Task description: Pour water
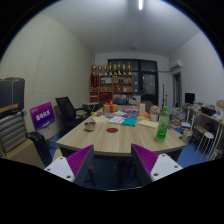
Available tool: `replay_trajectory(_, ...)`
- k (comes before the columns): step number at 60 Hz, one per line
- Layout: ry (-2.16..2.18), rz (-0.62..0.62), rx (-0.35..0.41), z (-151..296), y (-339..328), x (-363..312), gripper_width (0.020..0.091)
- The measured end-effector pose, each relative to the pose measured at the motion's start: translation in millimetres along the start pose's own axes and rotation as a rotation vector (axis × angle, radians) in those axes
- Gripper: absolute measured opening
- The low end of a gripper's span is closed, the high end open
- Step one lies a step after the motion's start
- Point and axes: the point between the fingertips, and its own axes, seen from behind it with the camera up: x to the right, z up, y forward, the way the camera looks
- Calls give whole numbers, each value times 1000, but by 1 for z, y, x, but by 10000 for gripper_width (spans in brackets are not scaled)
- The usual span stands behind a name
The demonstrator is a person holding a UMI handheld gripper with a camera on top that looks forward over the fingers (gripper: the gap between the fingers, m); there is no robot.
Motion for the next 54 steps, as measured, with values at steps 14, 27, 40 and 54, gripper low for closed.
replay_trajectory(14,-37,-24,34,-10,29,20,810)
replay_trajectory(27,-90,-83,83,-2,88,126,801)
replay_trajectory(40,-11,-197,107,12,182,233,800)
replay_trajectory(54,-53,-303,76,6,274,298,804)
